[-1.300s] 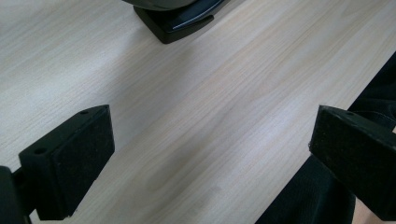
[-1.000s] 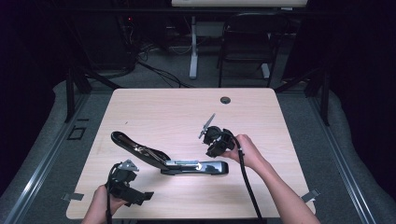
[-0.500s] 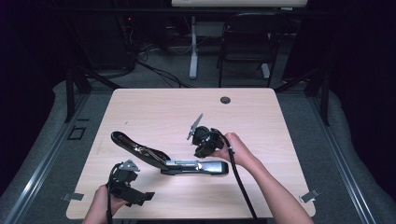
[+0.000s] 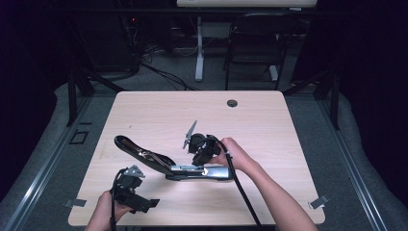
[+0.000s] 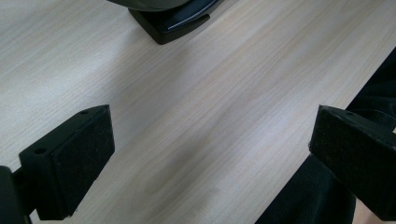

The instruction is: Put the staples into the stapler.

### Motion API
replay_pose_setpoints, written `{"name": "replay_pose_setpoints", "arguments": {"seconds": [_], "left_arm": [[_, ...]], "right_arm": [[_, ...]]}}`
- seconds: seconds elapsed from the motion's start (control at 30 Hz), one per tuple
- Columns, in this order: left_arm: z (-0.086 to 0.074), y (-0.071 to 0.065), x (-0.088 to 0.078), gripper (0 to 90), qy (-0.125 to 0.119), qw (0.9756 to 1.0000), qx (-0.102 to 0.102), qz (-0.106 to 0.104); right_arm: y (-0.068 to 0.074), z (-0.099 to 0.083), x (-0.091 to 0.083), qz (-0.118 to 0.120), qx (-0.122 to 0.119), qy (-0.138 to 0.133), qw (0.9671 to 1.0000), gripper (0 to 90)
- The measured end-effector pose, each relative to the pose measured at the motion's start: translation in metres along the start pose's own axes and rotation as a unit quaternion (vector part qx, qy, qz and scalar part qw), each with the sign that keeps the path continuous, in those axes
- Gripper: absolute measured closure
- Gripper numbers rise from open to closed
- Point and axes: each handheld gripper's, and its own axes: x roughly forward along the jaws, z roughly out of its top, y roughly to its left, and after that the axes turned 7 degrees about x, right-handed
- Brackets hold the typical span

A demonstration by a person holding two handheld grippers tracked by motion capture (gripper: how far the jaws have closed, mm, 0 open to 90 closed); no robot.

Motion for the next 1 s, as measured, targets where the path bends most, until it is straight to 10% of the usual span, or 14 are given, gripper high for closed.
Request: {"name": "replay_pose_setpoints", "arguments": {"seconds": [1.0], "left_arm": [[0.000, 0.000, 0.000, 0.7, 0.007, 1.0000, 0.003, 0.003]], "right_arm": [[-0.003, -0.003, 0.016, 0.019, -0.022, 0.018, 0.9994, 77.8]]}}
